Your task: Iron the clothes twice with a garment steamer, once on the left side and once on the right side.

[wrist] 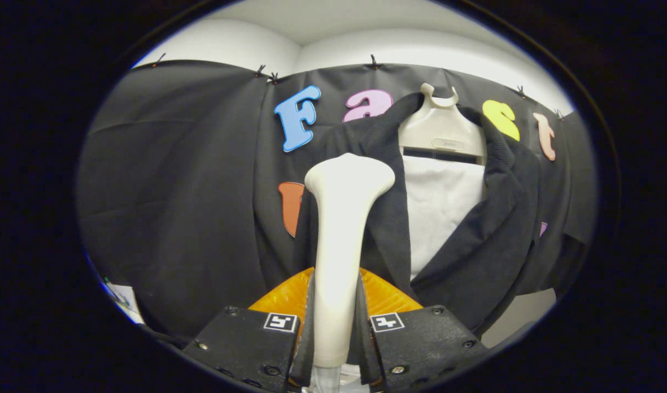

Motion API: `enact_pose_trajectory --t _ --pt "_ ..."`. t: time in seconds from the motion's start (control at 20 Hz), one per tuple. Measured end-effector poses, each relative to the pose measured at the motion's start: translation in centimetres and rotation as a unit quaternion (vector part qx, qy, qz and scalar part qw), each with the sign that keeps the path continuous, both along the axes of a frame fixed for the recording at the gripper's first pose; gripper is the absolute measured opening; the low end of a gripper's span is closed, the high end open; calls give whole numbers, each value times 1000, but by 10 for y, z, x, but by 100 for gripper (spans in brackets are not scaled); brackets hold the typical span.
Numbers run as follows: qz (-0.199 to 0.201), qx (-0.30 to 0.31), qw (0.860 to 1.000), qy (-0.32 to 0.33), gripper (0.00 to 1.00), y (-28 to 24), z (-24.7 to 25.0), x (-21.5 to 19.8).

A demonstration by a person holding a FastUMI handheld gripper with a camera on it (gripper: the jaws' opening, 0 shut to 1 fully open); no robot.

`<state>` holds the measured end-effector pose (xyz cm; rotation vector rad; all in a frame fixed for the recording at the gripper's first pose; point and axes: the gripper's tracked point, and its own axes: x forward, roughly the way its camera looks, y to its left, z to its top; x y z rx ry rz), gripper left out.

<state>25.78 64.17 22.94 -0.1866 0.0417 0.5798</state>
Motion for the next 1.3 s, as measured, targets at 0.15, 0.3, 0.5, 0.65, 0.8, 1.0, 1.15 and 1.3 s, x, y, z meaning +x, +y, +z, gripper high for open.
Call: enact_pose_trajectory --t 0.15,0.3,0.5,0.65,0.8,1.0,1.15,1.3 --pt "-1 -7 1000 9 36 -4 -11 5" --pt "-1 -13 1000 19 36 -9 -22 6" --pt "-2 -22 999 30 36 -17 -39 3" --pt "-2 -28 999 39 36 -23 -51 3" --pt "-3 -35 998 49 36 -28 -63 3" --pt "-5 -45 997 57 36 -35 -79 1" --pt "-4 -51 997 65 36 -38 -89 0" --pt "-3 -58 996 75 36 -41 -102 0"
